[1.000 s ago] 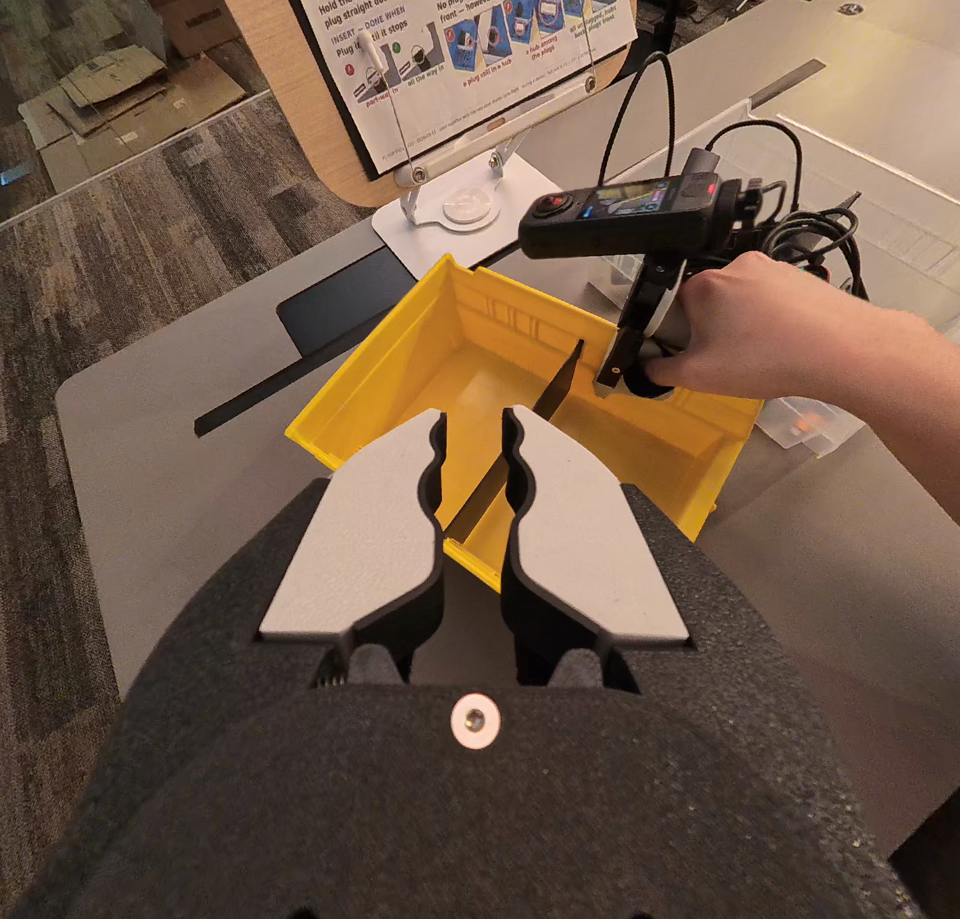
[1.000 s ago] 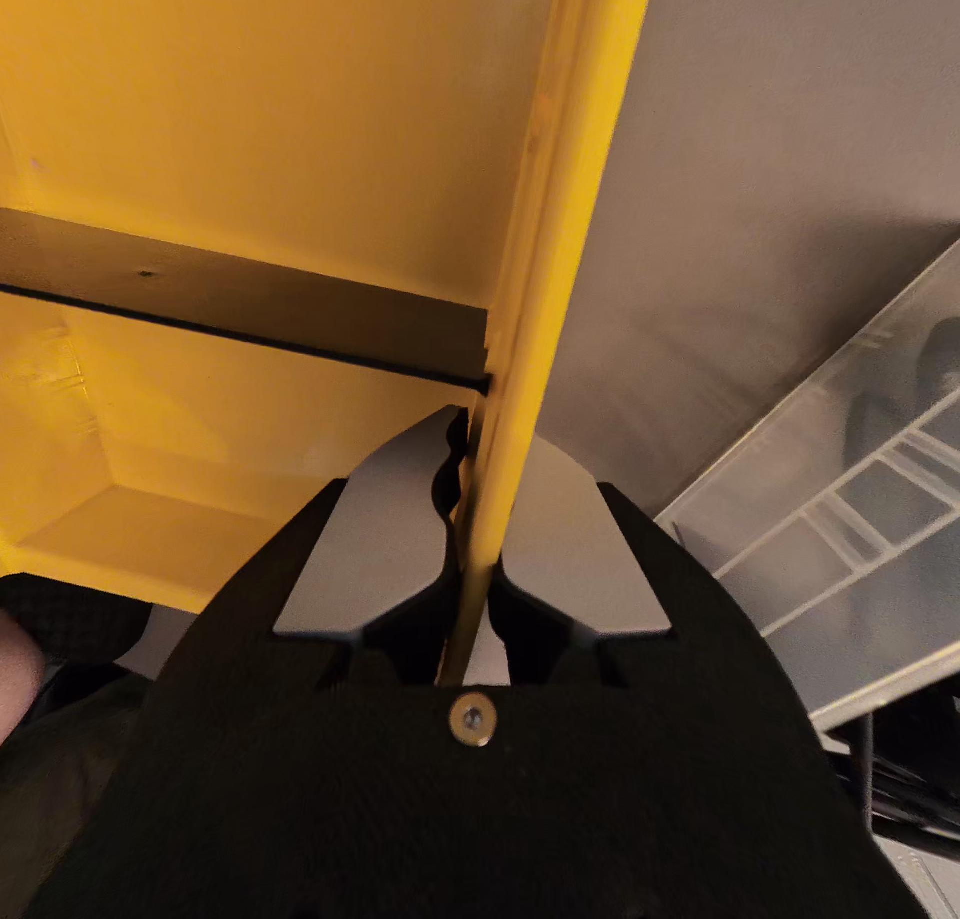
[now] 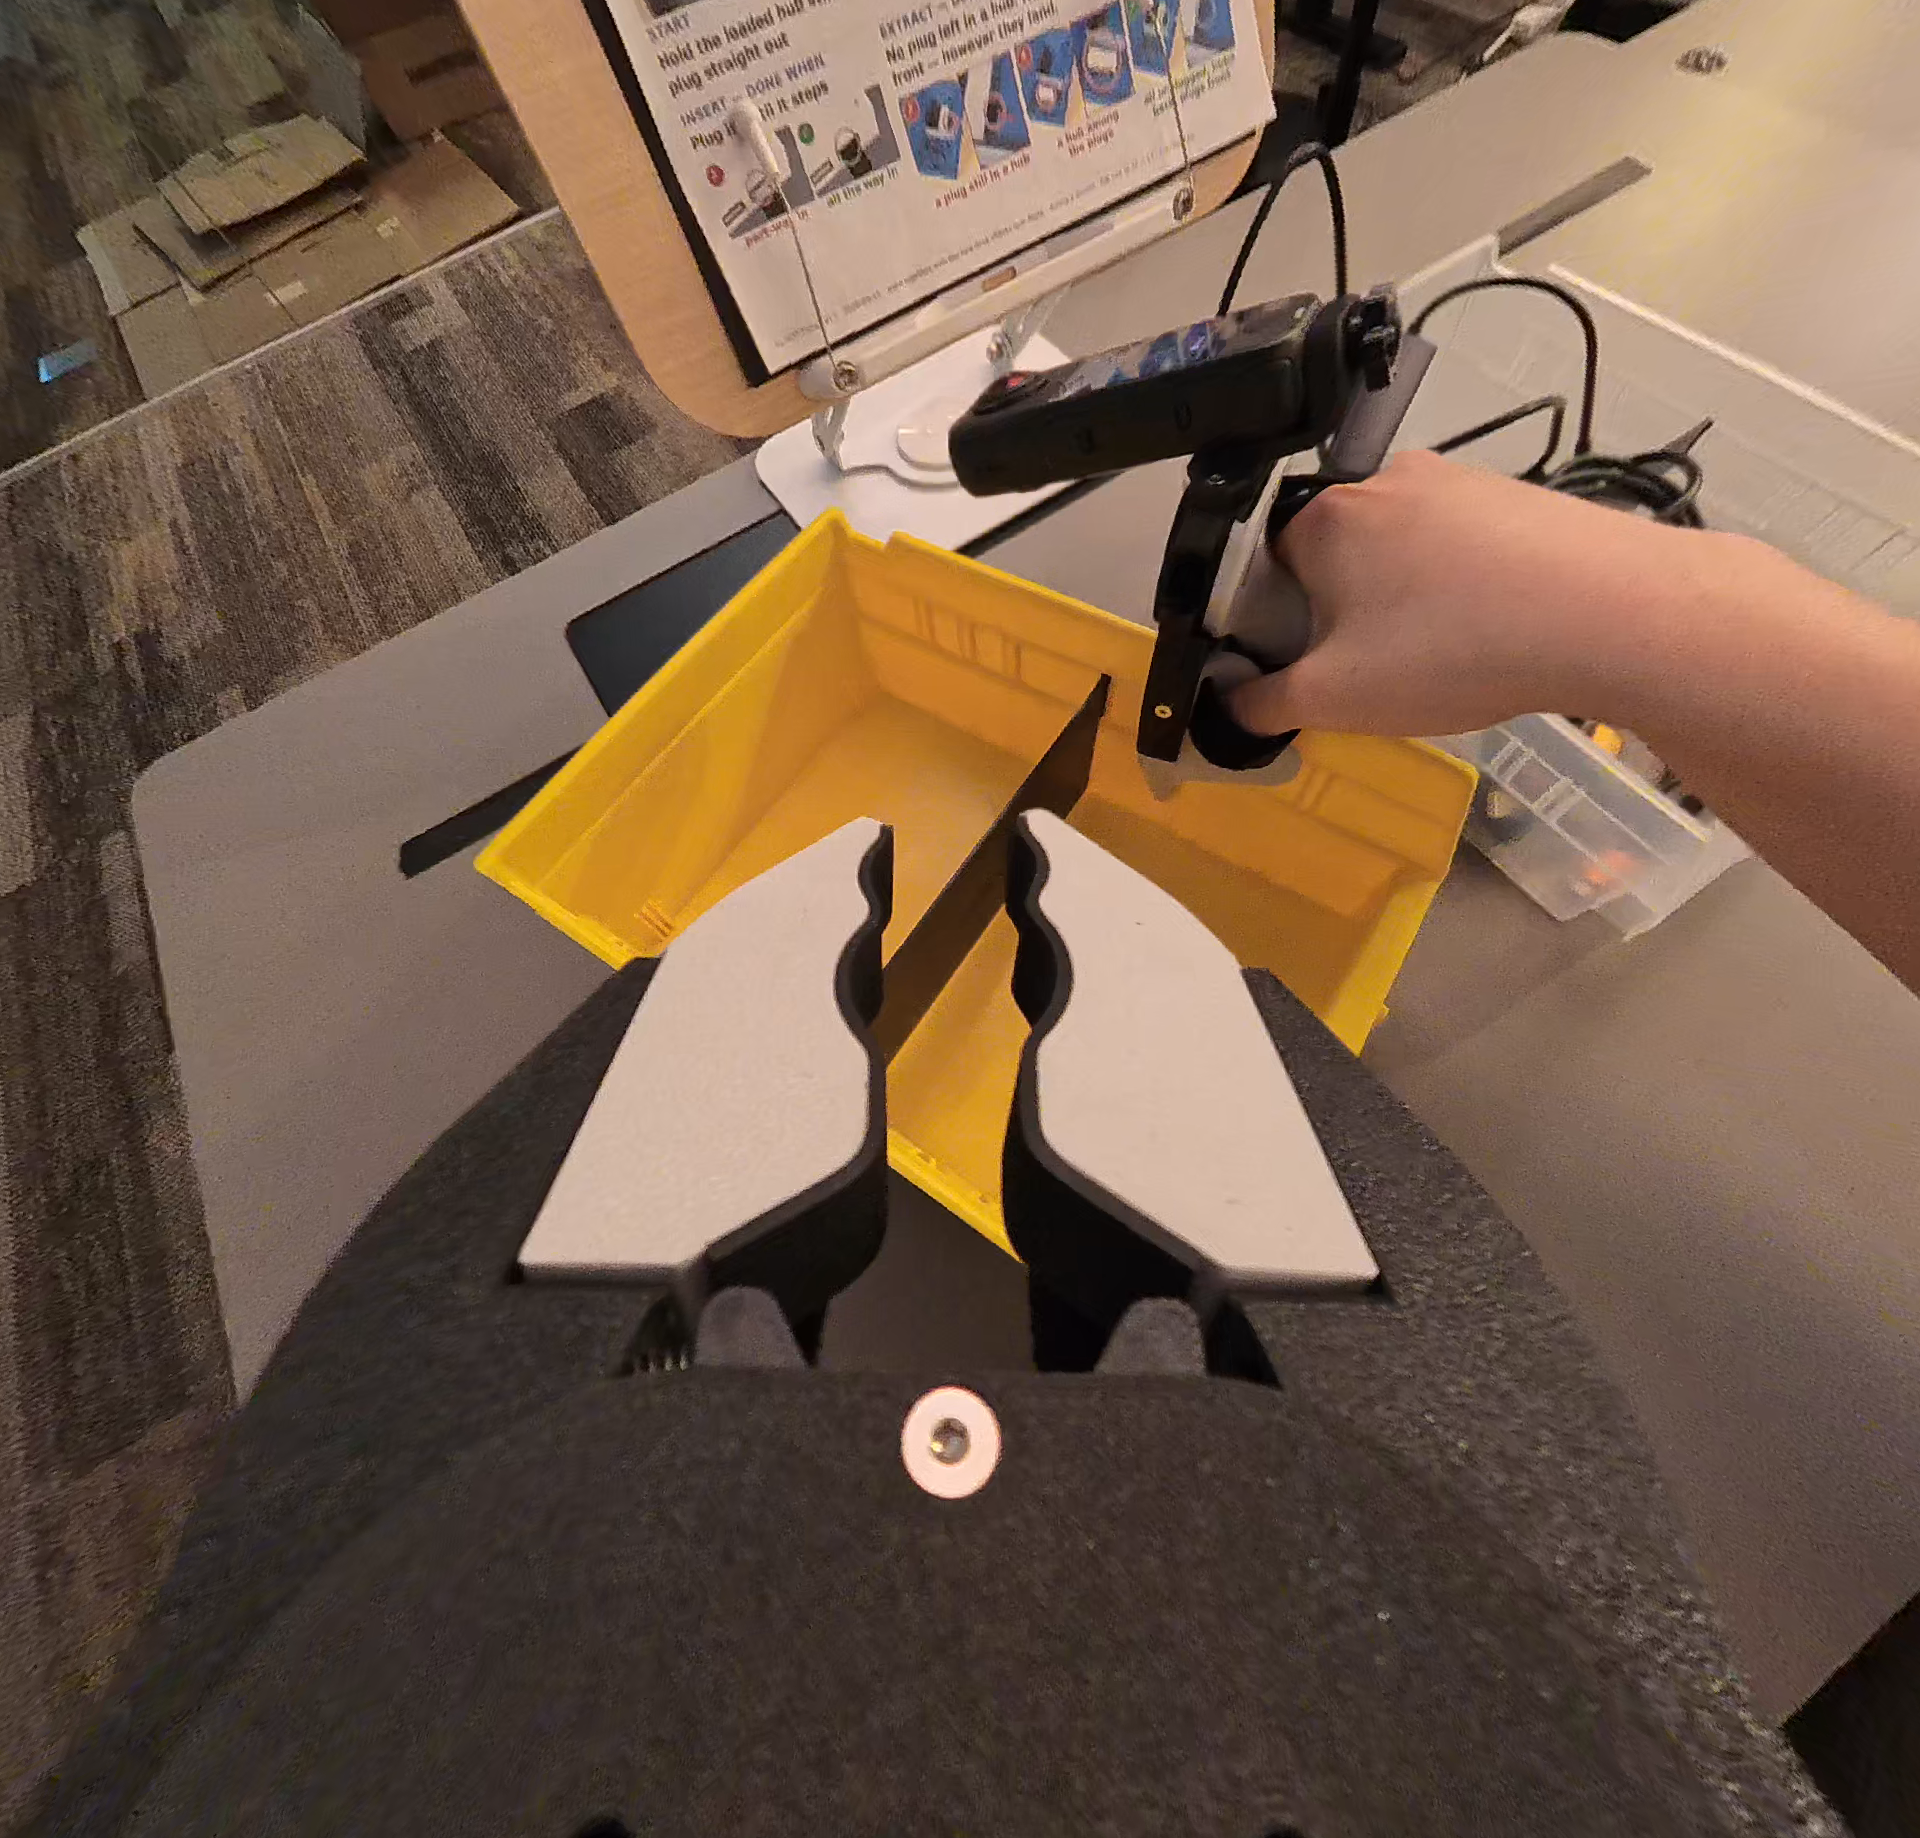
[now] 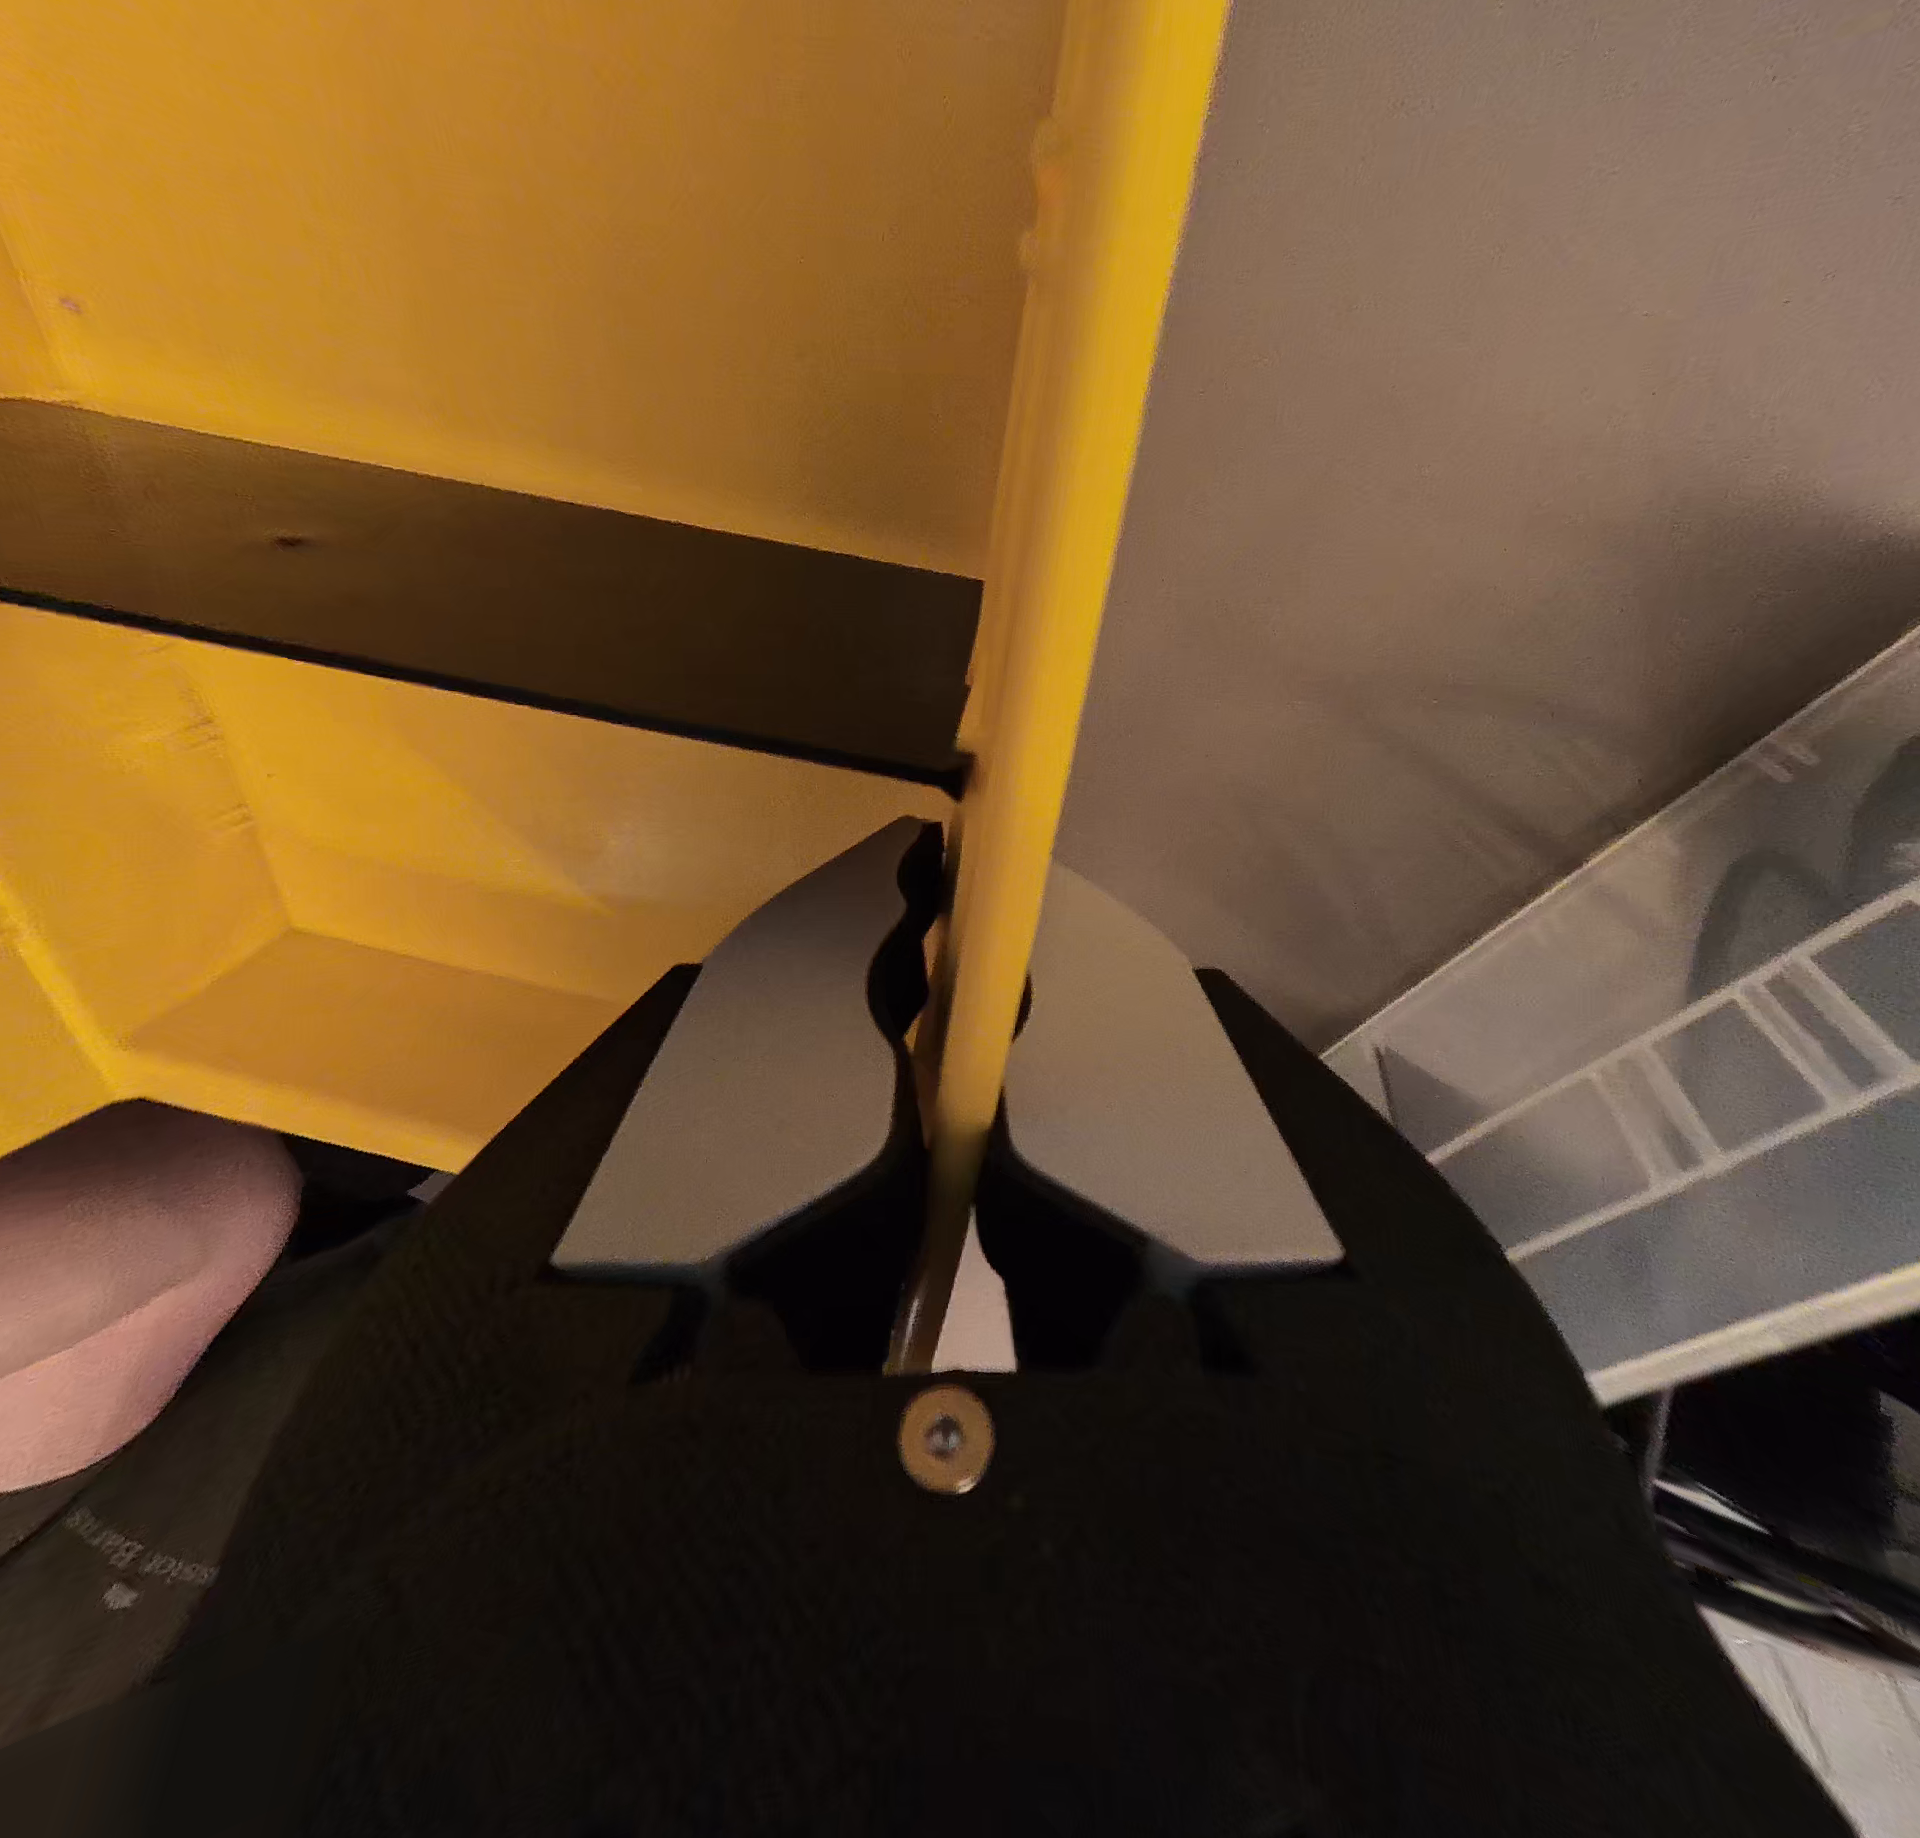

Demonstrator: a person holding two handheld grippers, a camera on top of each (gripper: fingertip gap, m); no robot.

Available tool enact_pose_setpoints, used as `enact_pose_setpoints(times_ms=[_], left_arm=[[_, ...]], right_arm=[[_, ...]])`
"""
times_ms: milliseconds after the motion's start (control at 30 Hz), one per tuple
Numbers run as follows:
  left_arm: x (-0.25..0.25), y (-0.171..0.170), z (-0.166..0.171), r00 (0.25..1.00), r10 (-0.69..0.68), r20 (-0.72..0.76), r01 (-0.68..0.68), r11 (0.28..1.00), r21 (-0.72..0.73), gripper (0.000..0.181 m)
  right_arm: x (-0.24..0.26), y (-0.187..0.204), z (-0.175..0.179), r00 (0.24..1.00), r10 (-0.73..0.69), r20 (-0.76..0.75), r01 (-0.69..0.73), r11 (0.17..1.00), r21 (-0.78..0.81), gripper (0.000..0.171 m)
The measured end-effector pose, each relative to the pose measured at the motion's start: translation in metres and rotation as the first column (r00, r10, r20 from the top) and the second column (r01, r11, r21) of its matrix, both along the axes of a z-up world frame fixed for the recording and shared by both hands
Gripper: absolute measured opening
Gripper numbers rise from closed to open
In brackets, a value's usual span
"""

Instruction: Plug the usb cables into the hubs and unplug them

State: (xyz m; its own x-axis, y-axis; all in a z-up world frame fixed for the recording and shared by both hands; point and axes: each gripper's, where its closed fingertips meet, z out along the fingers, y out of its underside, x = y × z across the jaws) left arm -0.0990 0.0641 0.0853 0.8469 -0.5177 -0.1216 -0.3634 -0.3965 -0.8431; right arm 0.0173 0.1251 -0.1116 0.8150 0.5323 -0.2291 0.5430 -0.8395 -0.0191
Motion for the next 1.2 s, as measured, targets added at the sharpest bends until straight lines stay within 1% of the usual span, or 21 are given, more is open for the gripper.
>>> enact_pose_setpoints(times_ms=[100,200,300,400,467,567,667,733,833,900,933,967,1033,1067,1133,1200], left_arm=[[-0.007,-0.005,0.015,0.999,0.026,0.037,-0.028,0.998,0.051,0.023],[-0.007,-0.017,0.047,0.989,0.008,0.151,-0.035,0.984,0.175,0.025],[-0.001,-0.034,0.080,0.950,-0.079,0.301,-0.010,0.959,0.284,0.028],[0.001,-0.047,0.098,0.921,-0.130,0.367,-0.005,0.938,0.346,0.031],[0.001,-0.051,0.104,0.918,-0.140,0.372,-0.010,0.928,0.374,0.032],[0.010,-0.052,0.103,0.921,-0.156,0.356,0.012,0.926,0.376,0.032],[0.028,-0.045,0.090,0.930,-0.178,0.322,0.067,0.942,0.328,0.032],[0.044,-0.037,0.079,0.933,-0.199,0.300,0.109,0.950,0.292,0.033],[0.075,-0.019,0.053,0.929,-0.245,0.276,0.192,0.960,0.206,0.033],[0.107,-0.006,0.025,0.903,-0.342,0.261,0.318,0.939,0.133,0.029],[0.123,0.000,0.009,0.879,-0.387,0.278,0.378,0.922,0.088,0.029],[0.136,0.007,-0.007,0.863,-0.400,0.310,0.412,0.911,0.028,0.029],[0.156,0.018,-0.038,0.850,-0.390,0.354,0.445,0.892,-0.085,0.029],[0.166,0.021,-0.049,0.843,-0.394,0.366,0.460,0.881,-0.111,0.029],[0.186,0.021,-0.066,0.832,-0.407,0.377,0.485,0.864,-0.138,0.030],[0.204,0.016,-0.079,0.817,-0.449,0.361,0.525,0.839,-0.144,0.031]], right_arm=[[0.004,-0.001,0.015,1.000,0.015,-0.007,-0.015,1.000,0.006,0.004],[0.018,0.001,0.039,1.000,0.026,-0.003,-0.026,1.000,0.018,0.004],[0.041,0.002,0.075,0.999,0.026,-0.025,-0.026,0.999,0.035,0.004],[0.070,0.001,0.123,0.997,0.007,-0.076,-0.002,0.998,0.065,0.004],[0.098,0.000,0.158,0.995,-0.006,-0.100,0.016,0.995,0.103,0.004],[0.161,-0.005,0.202,0.991,-0.068,-0.119,0.085,0.987,0.140,0.004],[0.239,-0.015,0.224,0.974,-0.177,-0.145,0.198,0.969,0.148,0.006],[0.295,-0.025,0.225,0.957,-0.250,-0.148,0.270,0.952,0.140,0.005],[0.379,-0.042,0.214,0.928,-0.356,-0.113,0.371,0.915,0.160,0.005],[0.433,-0.054,0.201,0.908,-0.416,-0.056,0.418,0.887,0.196,0.005],[0.459,-0.060,0.193,0.892,-0.450,-0.031,0.446,0.869,0.214,0.005],[0.482,-0.066,0.183,0.871,-0.492,-0.013,0.482,0.848,0.220,0.006],[0.517,-0.076,0.159,0.838,-0.546,0.003,0.534,0.821,0.203,0.006],[0.530,-0.080,0.145,0.826,-0.563,0.002,0.552,0.811,0.192,0.006],[0.553,-0.081,0.117,0.797,-0.604,-0.020,0.596,0.782,0.183,0.006],[0.570,-0.077,0.089,0.771,-0.634,-0.056,0.632,0.752,0.186,0.005]])
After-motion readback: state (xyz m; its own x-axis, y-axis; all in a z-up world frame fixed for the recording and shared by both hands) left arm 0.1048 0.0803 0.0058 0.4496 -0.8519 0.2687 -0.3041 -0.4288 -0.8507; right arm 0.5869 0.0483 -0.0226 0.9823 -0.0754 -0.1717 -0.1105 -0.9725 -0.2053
